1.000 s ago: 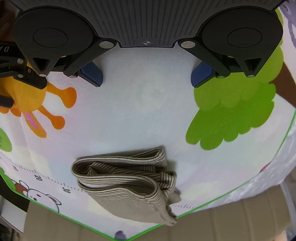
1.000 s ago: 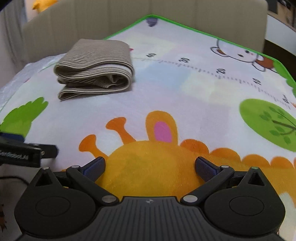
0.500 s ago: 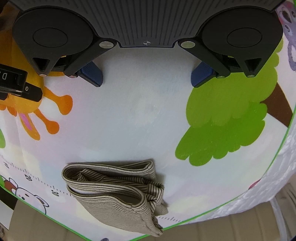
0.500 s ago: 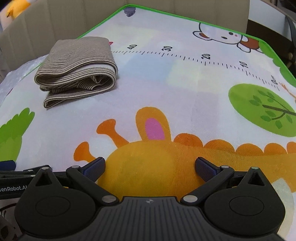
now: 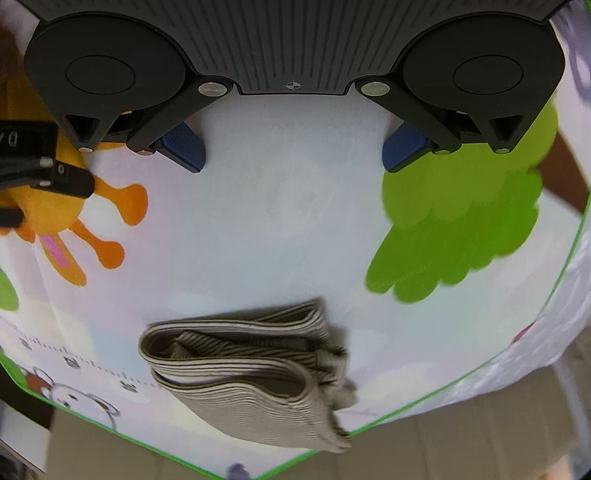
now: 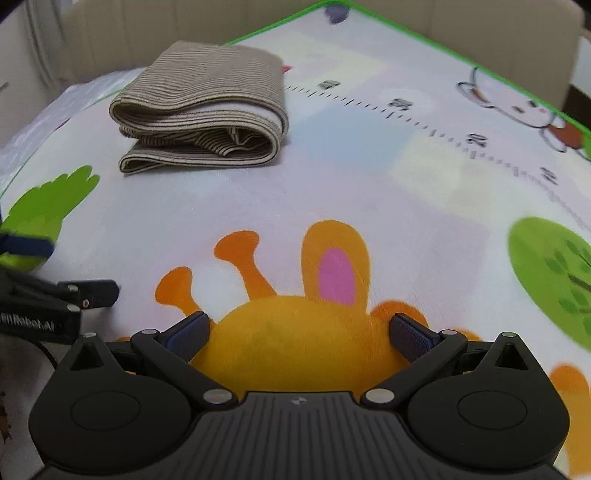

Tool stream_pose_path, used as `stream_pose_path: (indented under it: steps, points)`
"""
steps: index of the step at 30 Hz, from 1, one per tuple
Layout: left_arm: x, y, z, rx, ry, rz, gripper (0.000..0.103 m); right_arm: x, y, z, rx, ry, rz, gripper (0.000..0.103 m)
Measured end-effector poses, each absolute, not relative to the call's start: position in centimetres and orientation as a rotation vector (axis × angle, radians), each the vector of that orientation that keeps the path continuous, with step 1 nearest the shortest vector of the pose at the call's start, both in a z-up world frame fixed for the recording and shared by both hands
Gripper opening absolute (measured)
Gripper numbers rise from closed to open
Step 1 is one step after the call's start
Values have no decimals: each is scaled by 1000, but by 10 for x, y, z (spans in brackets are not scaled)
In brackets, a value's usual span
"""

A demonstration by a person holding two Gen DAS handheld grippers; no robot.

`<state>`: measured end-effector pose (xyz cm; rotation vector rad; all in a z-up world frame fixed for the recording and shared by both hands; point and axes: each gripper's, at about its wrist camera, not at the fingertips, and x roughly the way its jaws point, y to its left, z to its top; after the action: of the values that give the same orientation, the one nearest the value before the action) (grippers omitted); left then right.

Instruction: Fold clothes

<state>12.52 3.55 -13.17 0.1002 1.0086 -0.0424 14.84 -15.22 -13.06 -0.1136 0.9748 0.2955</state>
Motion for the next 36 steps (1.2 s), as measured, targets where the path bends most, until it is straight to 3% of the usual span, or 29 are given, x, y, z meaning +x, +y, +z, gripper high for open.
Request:
stream_pose_path:
  steps: [6,11,15,19,36]
  points:
    - [165,45,-106,184,1176,-77,103,142,-140,-137,-103,863,225,103]
    - [151,38,-67,319,902,-22,103,127,-151,-140,-10,740,196,103]
    - [120,35,-69,181,685,50,103,117,-165,-121,83,696,121,103]
    - [98,31,-88,135,663,86,103,103,-165,-106,0,613,115,103]
    - [93,31,-96,121,682,130,103,109,-158,-113,0,637,86,103]
